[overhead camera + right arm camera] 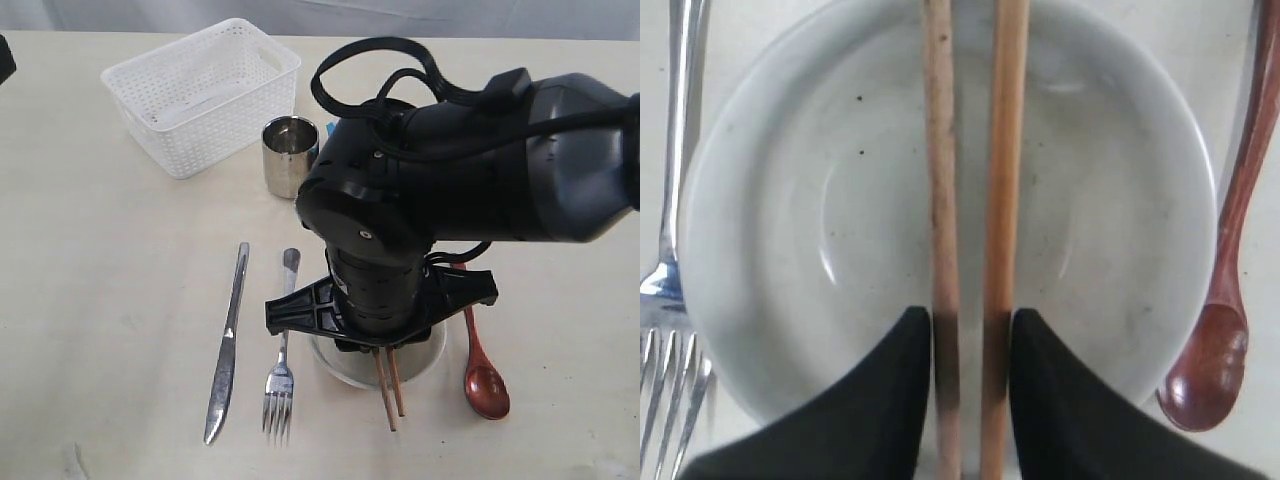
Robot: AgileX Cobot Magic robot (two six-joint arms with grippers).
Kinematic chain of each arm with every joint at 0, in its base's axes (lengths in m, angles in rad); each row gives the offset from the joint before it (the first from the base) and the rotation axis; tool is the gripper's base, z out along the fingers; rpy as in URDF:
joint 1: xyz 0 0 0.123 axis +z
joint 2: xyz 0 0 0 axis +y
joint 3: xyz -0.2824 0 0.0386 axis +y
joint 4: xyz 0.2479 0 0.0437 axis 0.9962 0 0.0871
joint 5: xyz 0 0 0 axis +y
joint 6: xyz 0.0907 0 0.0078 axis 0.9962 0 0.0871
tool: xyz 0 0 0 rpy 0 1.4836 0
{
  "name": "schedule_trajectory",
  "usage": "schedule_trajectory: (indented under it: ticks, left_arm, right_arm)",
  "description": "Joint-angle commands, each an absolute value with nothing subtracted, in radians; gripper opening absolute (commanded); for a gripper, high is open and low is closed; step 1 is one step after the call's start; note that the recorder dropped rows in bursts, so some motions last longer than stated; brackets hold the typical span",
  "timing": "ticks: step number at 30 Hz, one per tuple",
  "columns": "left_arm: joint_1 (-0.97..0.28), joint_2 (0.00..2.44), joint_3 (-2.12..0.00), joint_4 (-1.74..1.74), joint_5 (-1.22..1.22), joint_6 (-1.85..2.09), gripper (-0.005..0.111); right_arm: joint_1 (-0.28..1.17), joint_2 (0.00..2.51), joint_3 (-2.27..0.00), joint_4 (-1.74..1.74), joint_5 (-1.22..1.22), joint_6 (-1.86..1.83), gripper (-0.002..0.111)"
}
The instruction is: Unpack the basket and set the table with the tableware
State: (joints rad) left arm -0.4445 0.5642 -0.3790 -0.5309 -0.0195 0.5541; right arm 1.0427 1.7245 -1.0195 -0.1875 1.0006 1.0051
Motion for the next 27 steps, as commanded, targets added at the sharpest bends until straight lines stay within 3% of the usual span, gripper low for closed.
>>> schedule_trajectory:
  ticks: [1, 11, 17, 27]
  left_arm:
    - [-0.443, 0.558, -0.381, -0.531, -0.028, 0.549, 0.0]
    - [-0.443, 0.558, -0.381, -0.531, -0.028, 0.549, 0.0]
    - [-0.443, 0.558, -0.381, -0.531, -0.028, 0.549, 0.0]
    - [-0.443, 0.558, -0.381, -0.531, -0.028, 0.549, 0.0]
  right_arm:
    - [1.037, 1.723, -1.022, -0.184, 1.011, 1.017, 0.027]
    - [1.037, 1.723, -1.022, -0.184, 1.011, 1.023, 0.025]
    - [1.037, 1.723, -1.022, -0.184, 1.011, 1.023, 0.005]
    - [1.037, 1.723, -1.022, -0.184, 1.011, 1.023, 0.005]
